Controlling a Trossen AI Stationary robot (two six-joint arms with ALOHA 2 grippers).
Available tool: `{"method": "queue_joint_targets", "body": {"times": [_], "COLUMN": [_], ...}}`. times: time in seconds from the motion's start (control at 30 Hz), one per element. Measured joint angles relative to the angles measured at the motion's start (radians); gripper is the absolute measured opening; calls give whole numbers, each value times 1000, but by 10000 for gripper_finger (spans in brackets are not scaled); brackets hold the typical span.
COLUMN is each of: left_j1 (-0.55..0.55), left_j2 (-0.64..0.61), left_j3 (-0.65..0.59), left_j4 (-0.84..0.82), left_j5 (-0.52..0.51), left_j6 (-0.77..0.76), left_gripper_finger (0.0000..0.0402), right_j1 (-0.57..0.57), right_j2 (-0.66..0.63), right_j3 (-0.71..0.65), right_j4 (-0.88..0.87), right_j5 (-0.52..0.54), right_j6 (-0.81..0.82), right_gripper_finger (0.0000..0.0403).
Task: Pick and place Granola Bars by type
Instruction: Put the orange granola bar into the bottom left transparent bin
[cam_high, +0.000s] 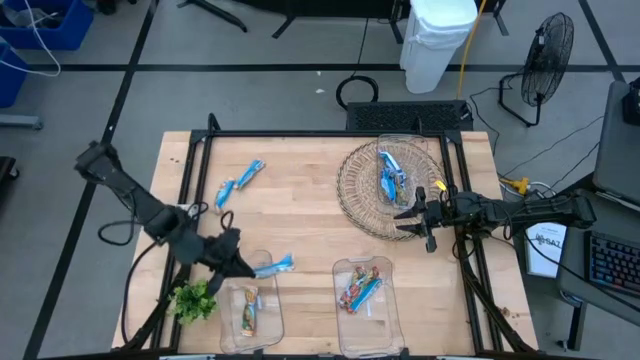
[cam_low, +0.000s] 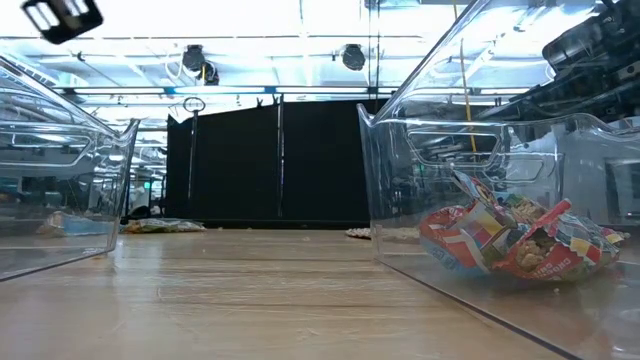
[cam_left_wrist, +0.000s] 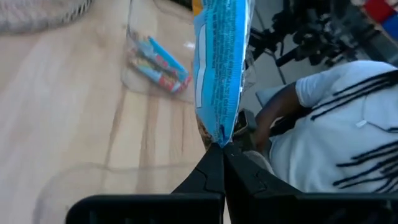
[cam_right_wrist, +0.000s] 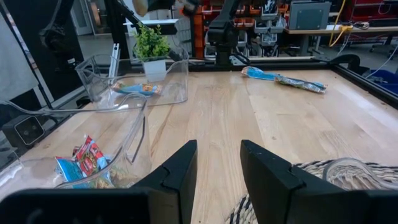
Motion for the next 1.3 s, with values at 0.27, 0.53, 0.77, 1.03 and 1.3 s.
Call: {"method": "queue_joint_targets", "body": {"times": [0.27,0.53,0.77,1.03,1.3], "left_j1": [-176,-239,-254,-258,-292], "left_j2": [138,343,461,513,581], "left_j3": [68,381,541,530,530], "left_j4": [-68,-471,-757,-781,-794], "left_j5": [-200,-203,-164,-113,-93], "left_j6": [-248,-491,-626,-740,-859], "left_gripper_finger": [1,1,0,0,1], "right_j1": [0,0,0,0,0], "right_j2": [0,0,0,0,0], "right_j3": [0,0,0,0,0], "right_j4": [0,0,0,0,0], "right_j5": [0,0,0,0,0], "right_j6": [0,0,0,0,0], "right_gripper_finger": [114,114,114,114,114]}}
